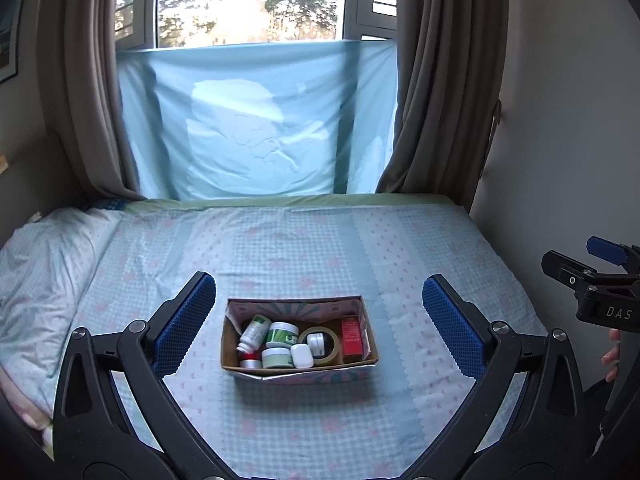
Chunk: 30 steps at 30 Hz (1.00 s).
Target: Organize rigid objects
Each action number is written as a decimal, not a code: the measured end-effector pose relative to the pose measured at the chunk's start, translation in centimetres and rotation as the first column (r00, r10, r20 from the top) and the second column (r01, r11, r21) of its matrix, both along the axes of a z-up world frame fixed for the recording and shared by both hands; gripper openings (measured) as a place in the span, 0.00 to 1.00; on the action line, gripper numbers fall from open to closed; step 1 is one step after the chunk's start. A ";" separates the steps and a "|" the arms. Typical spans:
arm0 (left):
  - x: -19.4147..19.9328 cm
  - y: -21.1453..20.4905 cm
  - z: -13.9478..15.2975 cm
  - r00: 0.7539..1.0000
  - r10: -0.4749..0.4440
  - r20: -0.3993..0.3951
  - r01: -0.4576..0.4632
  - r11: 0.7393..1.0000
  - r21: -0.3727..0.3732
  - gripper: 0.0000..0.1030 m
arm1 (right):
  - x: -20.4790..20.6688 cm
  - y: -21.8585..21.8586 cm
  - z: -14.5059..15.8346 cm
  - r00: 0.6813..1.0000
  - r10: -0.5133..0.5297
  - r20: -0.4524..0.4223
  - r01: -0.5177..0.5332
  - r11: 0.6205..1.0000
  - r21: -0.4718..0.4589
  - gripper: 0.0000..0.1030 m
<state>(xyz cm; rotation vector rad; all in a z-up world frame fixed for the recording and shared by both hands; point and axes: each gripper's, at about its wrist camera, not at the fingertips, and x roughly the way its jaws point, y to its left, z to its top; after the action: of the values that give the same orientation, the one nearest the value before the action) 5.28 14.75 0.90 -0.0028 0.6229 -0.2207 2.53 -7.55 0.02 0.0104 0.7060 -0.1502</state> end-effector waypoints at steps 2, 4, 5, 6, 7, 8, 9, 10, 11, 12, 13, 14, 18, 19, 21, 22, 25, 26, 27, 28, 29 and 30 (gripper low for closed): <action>-0.1 -0.1 0.0 1.000 0.000 0.005 0.000 1.000 0.002 1.00 | 0.0 0.0 0.0 1.000 0.000 -0.001 0.000 1.000 0.000 1.00; -0.2 0.0 0.1 1.000 -0.002 0.007 0.002 1.000 0.004 1.00 | 0.0 0.0 0.0 1.000 0.000 0.000 0.000 1.000 -0.001 1.00; -0.2 0.0 0.1 1.000 -0.003 0.009 0.003 1.000 0.005 1.00 | 0.0 0.0 0.0 1.000 -0.001 -0.001 0.001 1.000 0.000 1.00; -0.2 0.0 0.1 1.000 -0.003 0.010 0.003 1.000 0.005 1.00 | -0.1 0.0 -0.1 1.000 -0.001 -0.002 0.001 1.000 -0.001 1.00; -0.4 -0.1 0.1 1.000 -0.003 0.010 0.003 1.000 0.005 1.00 | -0.1 0.0 -0.2 1.000 -0.001 -0.003 0.001 1.000 -0.001 1.00; -0.4 0.0 0.1 1.000 -0.002 0.010 0.002 1.000 0.007 1.00 | -0.2 0.0 -0.2 1.000 -0.002 -0.004 0.002 1.000 0.001 1.00; -0.4 0.0 0.2 1.000 -0.001 0.012 0.001 1.000 0.006 1.00 | -0.3 0.1 -0.2 1.000 -0.002 -0.003 0.002 1.000 0.002 1.00; -0.5 0.0 0.2 1.000 0.000 0.013 0.000 1.000 0.006 1.00 | -0.3 0.2 -0.2 1.000 -0.002 -0.002 0.002 1.000 0.001 1.00; -0.5 0.1 0.2 1.000 0.001 0.013 -0.001 1.000 0.006 1.00 | -0.3 0.2 -0.2 1.000 -0.001 -0.002 0.001 1.000 0.001 1.00; -0.5 0.0 0.4 1.000 0.002 0.015 -0.003 1.000 0.007 1.00 | -0.3 0.2 -0.2 1.000 -0.001 -0.003 0.001 1.000 0.001 1.00; -0.5 0.1 0.4 1.000 0.003 0.017 -0.004 1.000 0.008 1.00 | -0.3 0.2 -0.2 1.000 0.000 -0.003 0.000 1.000 0.001 1.00; -0.5 0.2 0.5 1.000 0.004 0.019 -0.004 1.000 0.008 1.00 | -0.4 0.2 -0.1 1.000 -0.001 -0.001 0.001 1.000 0.000 1.00; -0.5 0.3 0.6 1.000 0.006 0.024 -0.007 1.000 0.010 1.00 | -0.4 0.2 0.0 1.000 -0.002 -0.001 0.002 1.000 -0.002 1.00; -0.6 0.3 0.7 1.000 0.008 0.027 -0.008 1.000 0.011 1.00 | -0.4 0.2 0.0 1.000 -0.001 -0.001 0.001 1.000 -0.003 1.00; -0.6 0.4 0.8 0.999 0.012 0.033 -0.013 1.000 0.012 1.00 | -0.4 0.2 0.0 1.000 -0.001 0.000 0.001 1.000 -0.002 1.00; -0.6 0.4 0.9 0.999 0.015 0.037 -0.015 1.000 0.010 1.00 | -0.3 0.3 0.0 1.000 0.000 0.002 0.000 1.000 -0.002 1.00; -0.6 0.3 1.1 0.999 0.018 0.050 -0.019 1.000 0.015 1.00 | -0.2 0.3 0.2 1.000 0.003 0.005 -0.003 1.000 -0.002 1.00; -0.6 0.2 1.1 0.998 0.019 0.053 -0.020 1.000 0.018 1.00 | -0.2 0.2 0.2 1.000 0.003 0.006 -0.003 1.000 -0.001 1.00; -0.5 0.2 1.1 0.998 0.019 0.055 -0.020 1.000 0.019 1.00 | -0.1 0.3 0.2 1.000 0.004 0.007 -0.004 1.000 -0.001 1.00; -0.5 0.2 1.0 0.998 0.018 0.055 -0.019 1.000 0.017 1.00 | 0.0 0.3 0.2 1.000 0.003 0.008 -0.003 1.000 -0.001 1.00; -0.4 0.2 1.0 0.998 0.019 0.055 -0.020 1.000 0.015 1.00 | 0.0 0.2 0.2 1.000 0.003 0.009 -0.003 1.000 -0.001 1.00; -0.4 0.3 1.0 0.998 0.020 0.056 -0.021 1.000 0.014 1.00 | 0.1 0.2 0.3 1.000 0.003 0.009 -0.003 1.000 -0.001 1.00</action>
<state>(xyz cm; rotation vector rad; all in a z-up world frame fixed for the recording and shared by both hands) 4.90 15.02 1.94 0.0111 0.5690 -0.1959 2.64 -7.32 0.28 0.0096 0.6969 -0.1478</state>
